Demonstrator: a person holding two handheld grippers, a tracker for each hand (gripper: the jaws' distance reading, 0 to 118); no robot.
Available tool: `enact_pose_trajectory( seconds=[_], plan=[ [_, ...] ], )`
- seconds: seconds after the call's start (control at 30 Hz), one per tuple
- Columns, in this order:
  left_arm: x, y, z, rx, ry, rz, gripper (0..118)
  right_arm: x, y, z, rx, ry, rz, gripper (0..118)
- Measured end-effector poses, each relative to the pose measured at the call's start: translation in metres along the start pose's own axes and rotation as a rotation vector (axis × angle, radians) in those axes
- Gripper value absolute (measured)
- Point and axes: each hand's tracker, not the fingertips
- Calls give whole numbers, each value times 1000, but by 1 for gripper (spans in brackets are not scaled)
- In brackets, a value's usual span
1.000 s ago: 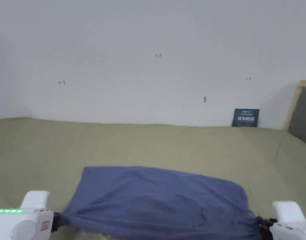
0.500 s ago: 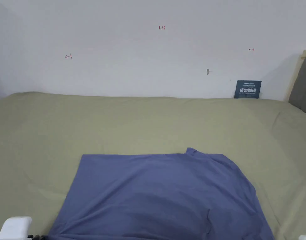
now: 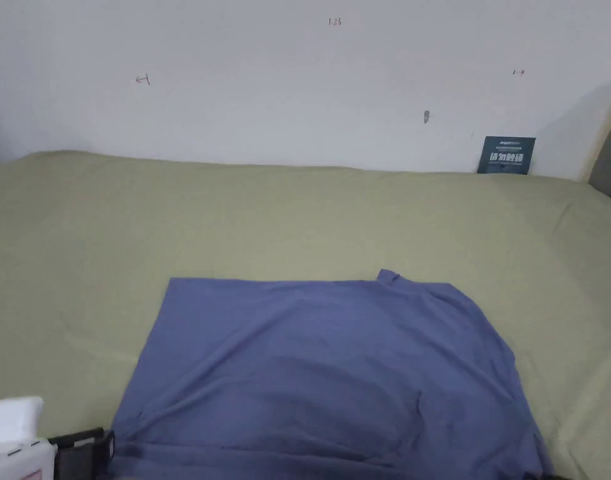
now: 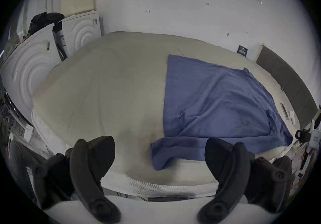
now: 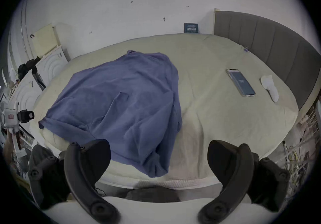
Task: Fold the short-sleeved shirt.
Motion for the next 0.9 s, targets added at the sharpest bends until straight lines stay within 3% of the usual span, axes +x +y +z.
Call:
enact_pose_trajectory(
  seconds=[0.03,0.07,0.13,0.23,0.4,0.43,0.47,0.5,0.53,0.73,0.8,0.83,0.9],
  plan=[
    [-1,1,7,13,7,11,97,1,3,3,5,-8,1,101],
    [-2,2,14,21,9,11,75,2,5,6,12,-16,-2,77],
    [-5,1,26,62,21,-2,0,3,3,19,71,-40,-11,0],
    [-10,5,34,45,-8,24,0,9,6,24,75,-1,-48,0],
    [-7,7,26,-26,-73,-23,0,6,-4,27,75,-32,-29,0],
    [-5,7,24,-33,-74,-27,13,6,-6,26,66,-28,-37,0],
    [-6,6,16,-55,-84,-38,42,5,-7,25,60,-29,-41,0],
    [-4,6,9,-94,-93,-35,81,3,-7,25,53,-34,-40,0],
    [-1,6,-1,-125,-85,-38,108,2,-8,23,44,-34,-34,0],
    [-4,7,-55,-205,-34,-72,107,-5,-12,17,5,-27,-13,0],
    [0,10,-58,-211,-47,-69,100,-2,-12,13,-9,-28,-6,0],
    [3,11,-58,-215,-60,-68,78,-2,-13,12,-12,-28,-4,0],
    [3,6,-57,-208,-75,-85,21,3,-14,4,-24,-21,0,0]
  ],
)
